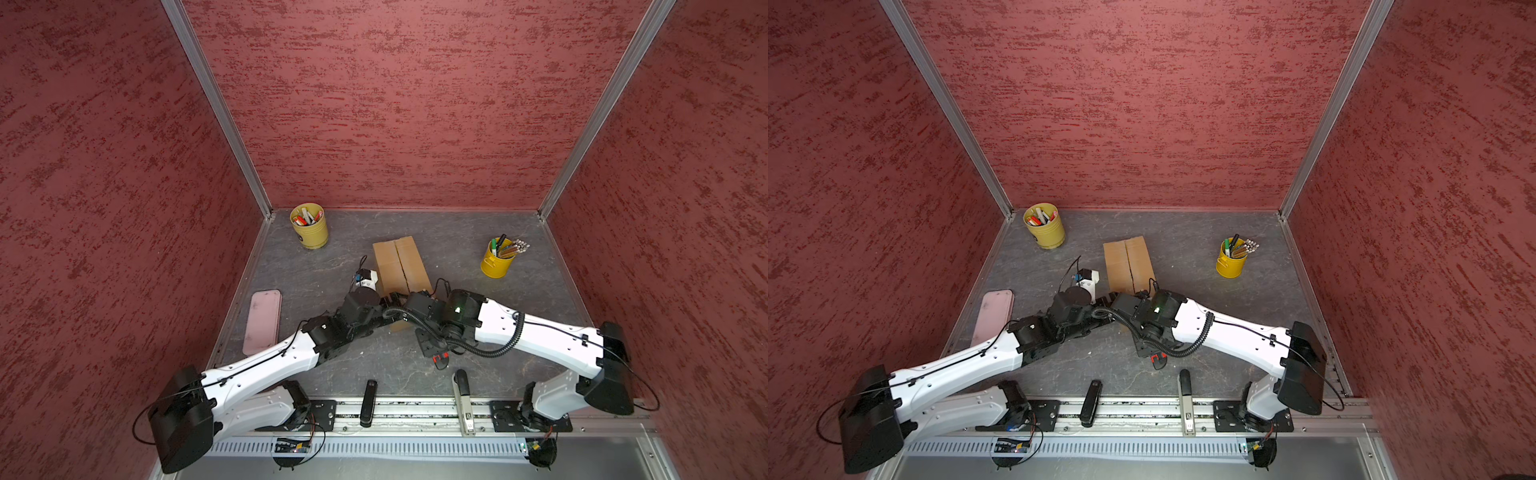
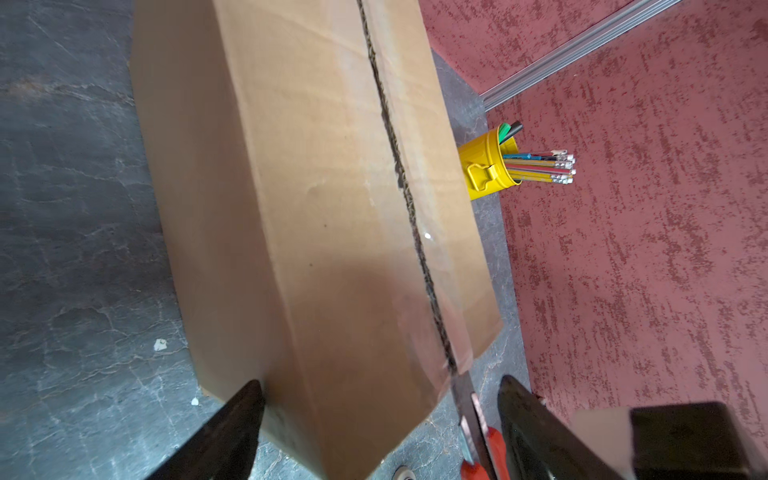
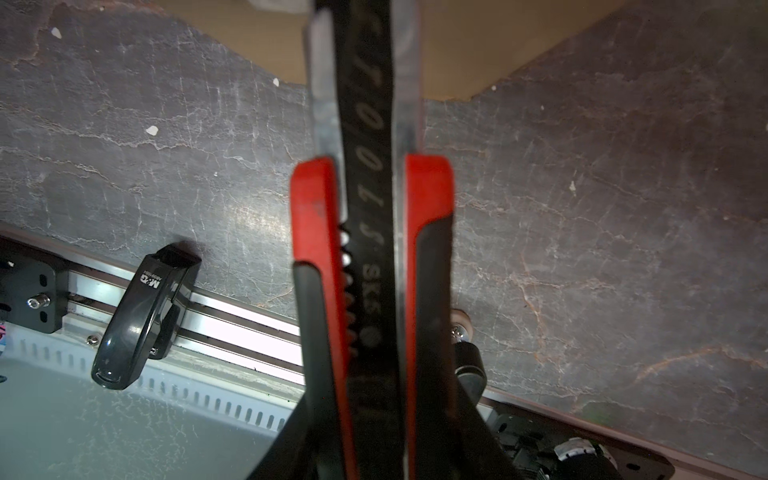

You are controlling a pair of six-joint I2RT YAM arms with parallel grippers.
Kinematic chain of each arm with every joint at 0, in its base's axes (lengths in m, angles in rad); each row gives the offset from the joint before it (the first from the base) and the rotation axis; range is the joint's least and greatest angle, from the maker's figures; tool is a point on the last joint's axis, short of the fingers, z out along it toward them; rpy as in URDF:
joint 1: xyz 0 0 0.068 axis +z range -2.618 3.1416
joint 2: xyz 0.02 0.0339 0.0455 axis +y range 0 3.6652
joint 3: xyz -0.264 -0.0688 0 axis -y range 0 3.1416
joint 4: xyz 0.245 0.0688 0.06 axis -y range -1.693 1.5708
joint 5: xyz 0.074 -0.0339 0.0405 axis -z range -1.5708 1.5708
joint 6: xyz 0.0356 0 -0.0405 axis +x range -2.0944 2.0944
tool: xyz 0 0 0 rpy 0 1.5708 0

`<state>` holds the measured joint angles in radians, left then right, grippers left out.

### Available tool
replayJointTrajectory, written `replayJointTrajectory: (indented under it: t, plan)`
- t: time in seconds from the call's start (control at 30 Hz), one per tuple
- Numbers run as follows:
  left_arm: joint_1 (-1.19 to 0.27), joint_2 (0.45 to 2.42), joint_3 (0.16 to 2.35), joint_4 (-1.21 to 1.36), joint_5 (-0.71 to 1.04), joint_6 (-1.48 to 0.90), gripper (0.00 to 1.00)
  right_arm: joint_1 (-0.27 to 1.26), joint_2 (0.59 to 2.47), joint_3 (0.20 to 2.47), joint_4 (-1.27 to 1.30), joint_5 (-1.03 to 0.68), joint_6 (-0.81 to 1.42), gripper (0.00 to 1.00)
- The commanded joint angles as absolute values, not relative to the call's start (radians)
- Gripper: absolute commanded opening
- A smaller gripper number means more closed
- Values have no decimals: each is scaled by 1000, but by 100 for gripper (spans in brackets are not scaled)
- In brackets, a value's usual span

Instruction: Unpack the express box

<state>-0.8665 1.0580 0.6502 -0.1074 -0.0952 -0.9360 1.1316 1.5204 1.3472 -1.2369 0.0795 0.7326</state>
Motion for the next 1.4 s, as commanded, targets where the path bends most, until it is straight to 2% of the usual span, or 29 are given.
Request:
replayJointTrajectory:
  t: [0.0,0.23,0.37,0.63,0.8,1.0,1.37]
  plan:
    - [-861,1030,633,-103,-110,-938,88,1125,1497,1334,-1203,53,719,0]
    - [-837,978,607,-146,-127,-946,88,1121,1488,1327,-1207,52,729,0]
    - [-811,922,585,-184,-144,-948,83,1120,1491,1328,-1207,52,730,0]
    - [-756,867,533,-206,-124,-975,49,1120,1493,1333,-1212,52,730,0]
    - [-749,878,517,-182,-107,-987,37,1120,1496,1335,-1212,50,732,0]
    - [-756,936,516,-123,-69,-997,32,1119,1500,1338,-1215,47,729,0]
    - [-805,1008,537,-75,-55,-991,31,1115,1514,1353,-1219,39,719,0]
